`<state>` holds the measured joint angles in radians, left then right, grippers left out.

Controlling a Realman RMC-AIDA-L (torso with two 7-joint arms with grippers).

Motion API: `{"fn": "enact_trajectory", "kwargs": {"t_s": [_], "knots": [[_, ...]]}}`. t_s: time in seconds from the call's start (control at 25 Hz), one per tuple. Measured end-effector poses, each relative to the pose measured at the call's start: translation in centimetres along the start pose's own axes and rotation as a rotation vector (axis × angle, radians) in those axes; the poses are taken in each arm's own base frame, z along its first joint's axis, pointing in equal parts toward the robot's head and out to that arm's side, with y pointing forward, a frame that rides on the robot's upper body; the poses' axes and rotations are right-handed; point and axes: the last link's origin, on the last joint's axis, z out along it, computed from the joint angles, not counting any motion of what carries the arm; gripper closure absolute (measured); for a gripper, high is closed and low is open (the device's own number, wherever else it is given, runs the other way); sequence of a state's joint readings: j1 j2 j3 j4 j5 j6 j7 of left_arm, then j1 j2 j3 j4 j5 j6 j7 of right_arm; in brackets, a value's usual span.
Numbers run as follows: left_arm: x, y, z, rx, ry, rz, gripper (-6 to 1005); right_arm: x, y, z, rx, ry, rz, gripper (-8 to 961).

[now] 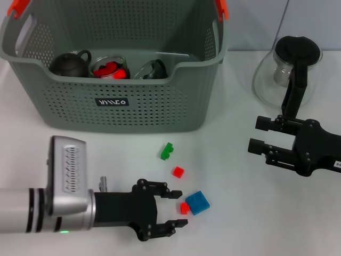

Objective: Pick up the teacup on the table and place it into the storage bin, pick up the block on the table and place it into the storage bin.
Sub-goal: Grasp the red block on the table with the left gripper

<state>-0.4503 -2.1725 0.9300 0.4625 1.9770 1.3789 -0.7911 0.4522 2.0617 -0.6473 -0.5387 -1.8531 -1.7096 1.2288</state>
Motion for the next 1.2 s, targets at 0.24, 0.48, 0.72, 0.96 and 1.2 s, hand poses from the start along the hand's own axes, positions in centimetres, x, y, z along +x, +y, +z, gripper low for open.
{"fn": "enact_trajectory", "kwargs": {"t_s": [0.24,0.48,0.72,0.96,1.2], "knots": [[-0.2,-0.3,1.4,-0.007,-0.048,0.010,469,0.1,0.0,0.0,0.001,0.000,0.002,280],[-0.2,-0.5,2.2,-0.002,-0.058,0.023,486,0.1,0.0,0.0,0.000,-0.001,0.002,280],[-0.3,-0.6,2.3,0.005,-0.065,0.026,503,0.1,0.0,0.0,0.000,-0.001,0.002,280],[-0.2,-0.9,2.3,0.013,-0.067,0.024,663,0.0,0.0,0.0,0.000,0.000,0.000,280],[-0.2,-1.0,2.4,0.015,-0.066,0.021,826,0.0,0.0,0.0,0.000,0.000,0.000,280]]}}
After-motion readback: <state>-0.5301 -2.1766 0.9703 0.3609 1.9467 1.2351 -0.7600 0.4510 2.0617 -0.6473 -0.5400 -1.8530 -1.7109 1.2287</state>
